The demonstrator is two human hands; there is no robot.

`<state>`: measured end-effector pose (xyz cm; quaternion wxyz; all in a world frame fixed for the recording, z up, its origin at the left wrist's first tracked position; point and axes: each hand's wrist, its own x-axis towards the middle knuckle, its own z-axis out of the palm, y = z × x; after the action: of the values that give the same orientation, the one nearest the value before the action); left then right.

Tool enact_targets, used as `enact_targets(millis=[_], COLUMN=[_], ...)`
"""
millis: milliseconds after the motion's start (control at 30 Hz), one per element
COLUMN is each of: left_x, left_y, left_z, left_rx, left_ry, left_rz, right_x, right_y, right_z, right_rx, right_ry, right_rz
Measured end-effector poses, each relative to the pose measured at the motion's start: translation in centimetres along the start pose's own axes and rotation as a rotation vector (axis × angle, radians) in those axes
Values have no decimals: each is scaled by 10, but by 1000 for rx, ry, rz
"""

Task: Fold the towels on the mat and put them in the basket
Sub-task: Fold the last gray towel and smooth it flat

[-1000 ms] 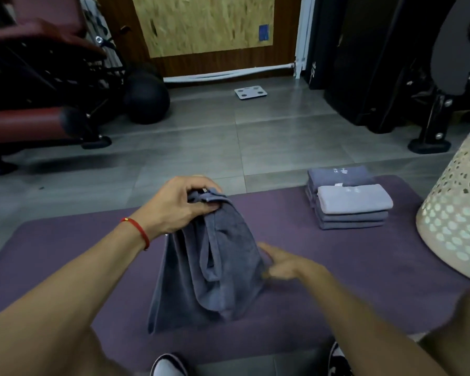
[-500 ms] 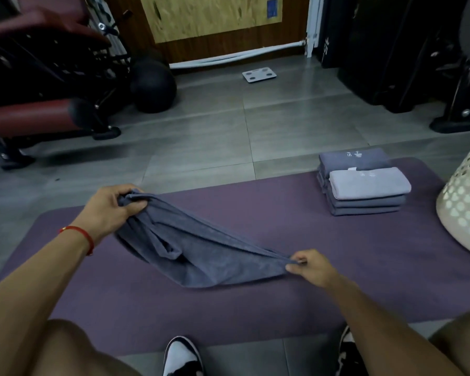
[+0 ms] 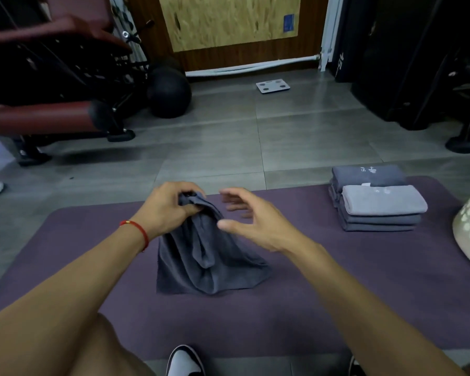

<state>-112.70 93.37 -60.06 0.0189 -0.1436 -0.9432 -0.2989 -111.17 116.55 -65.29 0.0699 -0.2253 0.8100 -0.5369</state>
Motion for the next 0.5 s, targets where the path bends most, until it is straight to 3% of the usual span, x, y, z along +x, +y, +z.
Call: enact_targets(millis=[167, 500], left_x=[4, 4], left_y=[17, 15], left_z=[8, 4], left_rx=[42, -4], left_ry=[10, 89], left_rz=[11, -65], right_x=[17, 25], right_y=[-35, -17], right_z=[8, -22], right_rx=[-247, -295], right_ry=[106, 273], right_rz=[-63, -18])
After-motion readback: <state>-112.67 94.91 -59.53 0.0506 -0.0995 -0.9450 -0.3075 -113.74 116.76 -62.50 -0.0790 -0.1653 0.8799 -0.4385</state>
